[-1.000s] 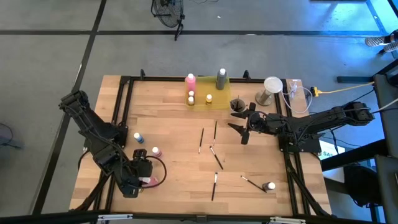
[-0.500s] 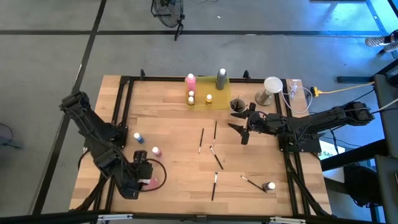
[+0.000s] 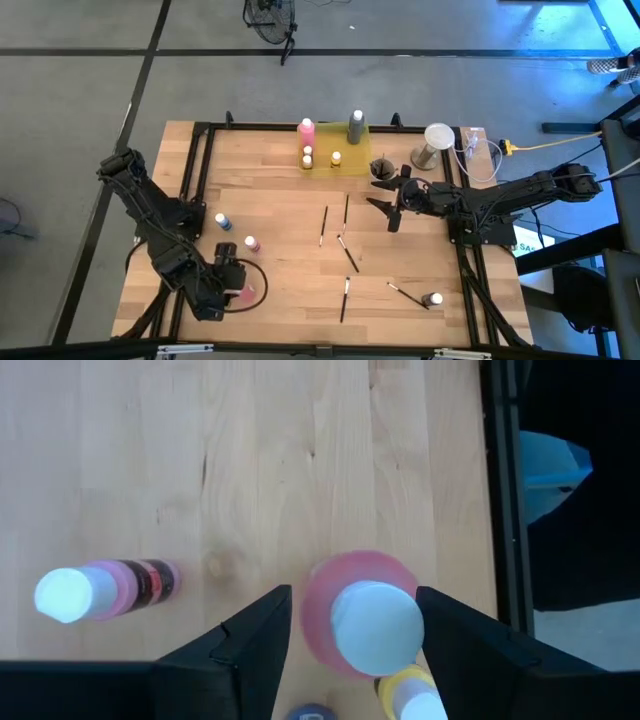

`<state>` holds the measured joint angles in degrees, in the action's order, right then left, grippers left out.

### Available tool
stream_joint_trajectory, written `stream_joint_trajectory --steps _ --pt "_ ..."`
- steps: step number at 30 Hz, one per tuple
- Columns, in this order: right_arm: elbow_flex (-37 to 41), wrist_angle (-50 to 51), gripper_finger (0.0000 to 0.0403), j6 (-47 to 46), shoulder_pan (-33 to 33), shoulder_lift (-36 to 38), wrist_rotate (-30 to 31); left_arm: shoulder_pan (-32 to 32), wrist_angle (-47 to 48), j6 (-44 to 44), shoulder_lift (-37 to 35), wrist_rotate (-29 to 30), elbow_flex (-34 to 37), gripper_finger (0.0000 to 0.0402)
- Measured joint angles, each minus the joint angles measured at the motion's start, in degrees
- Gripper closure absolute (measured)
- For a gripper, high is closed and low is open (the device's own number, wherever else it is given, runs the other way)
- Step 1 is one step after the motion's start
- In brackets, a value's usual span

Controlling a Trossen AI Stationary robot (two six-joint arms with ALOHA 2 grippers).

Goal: Pick & Place Paint Supplies
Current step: Put the large pink paint bottle into the yellow bin

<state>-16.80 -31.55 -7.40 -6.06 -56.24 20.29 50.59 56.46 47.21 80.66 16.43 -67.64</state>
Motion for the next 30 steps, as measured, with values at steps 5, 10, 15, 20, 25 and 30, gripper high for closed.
stream_joint_trajectory --steps 5,10,15,20,25,30 --pt "0.0 0.0 0.0158 -0.3 0.0 0.0 0.0 0.0 0.3 0.0 0.0 0.0 0.0 0.0193" --pt "0.0 0.0 0.0158 -0.3 0.0 0.0 0.0 0.0 0.3 0.7 0.0 0.1 0.0 0.0193" --pt "0.0 0.0 0.0158 -0.3 0.0 0.0 0.0 0.0 0.3 1.6 0.0 0.5 0.0 0.0193" --pt "0.0 0.0 0.0157 -0.3 0.0 0.0 0.1 0.0 0.3 1.6 0.0 0.5 0.0 0.0193" --pt "0.0 0.0 0.0157 -0.3 0.0 0.0 0.2 0.1 0.3 2.4 0.0 0.5 0.0 0.0193" --pt "0.0 0.0 0.0157 -0.3 0.0 0.0 0.2 1.2 0.3 3.9 0.0 0.9 0.0 0.0193"
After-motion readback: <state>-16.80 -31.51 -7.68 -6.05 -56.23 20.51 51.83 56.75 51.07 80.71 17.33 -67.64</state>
